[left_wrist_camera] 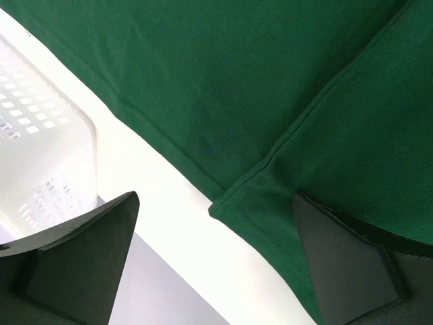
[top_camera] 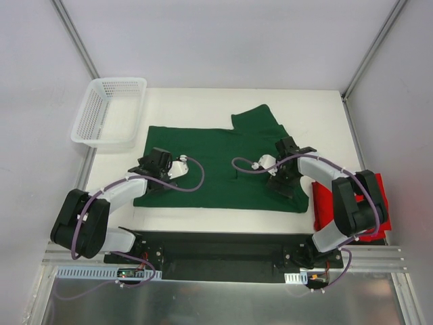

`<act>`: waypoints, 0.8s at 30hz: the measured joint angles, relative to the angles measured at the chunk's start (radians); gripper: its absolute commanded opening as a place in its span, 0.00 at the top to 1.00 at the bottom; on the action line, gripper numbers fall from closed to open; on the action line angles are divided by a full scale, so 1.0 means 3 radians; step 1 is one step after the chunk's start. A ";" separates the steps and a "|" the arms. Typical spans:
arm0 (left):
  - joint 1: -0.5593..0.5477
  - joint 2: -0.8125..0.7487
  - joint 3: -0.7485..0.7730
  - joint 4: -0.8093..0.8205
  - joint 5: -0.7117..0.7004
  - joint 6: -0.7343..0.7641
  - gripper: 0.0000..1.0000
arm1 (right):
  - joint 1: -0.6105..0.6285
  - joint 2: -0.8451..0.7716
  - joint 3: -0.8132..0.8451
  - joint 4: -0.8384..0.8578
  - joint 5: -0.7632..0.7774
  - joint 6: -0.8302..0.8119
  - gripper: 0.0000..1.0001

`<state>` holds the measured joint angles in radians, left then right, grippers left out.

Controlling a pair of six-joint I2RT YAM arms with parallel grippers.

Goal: Fold and stack the t-shirts

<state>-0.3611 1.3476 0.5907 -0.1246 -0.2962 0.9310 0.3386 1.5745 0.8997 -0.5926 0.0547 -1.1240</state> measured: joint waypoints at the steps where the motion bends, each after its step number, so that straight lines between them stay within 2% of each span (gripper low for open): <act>1: 0.0000 -0.0018 -0.0009 -0.0022 0.0001 0.0000 0.01 | 0.0025 -0.0019 -0.0023 0.0000 0.0005 0.0000 0.04; 24: -0.0028 -0.0509 -0.0299 -0.0337 0.0025 -0.0043 0.01 | 0.0524 -0.0537 -0.0554 0.0256 0.0308 0.0196 0.04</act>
<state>-0.3695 1.1950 0.5011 -0.2256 -0.2886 0.9180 0.4957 1.4136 0.7334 -0.5159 0.1471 -1.0653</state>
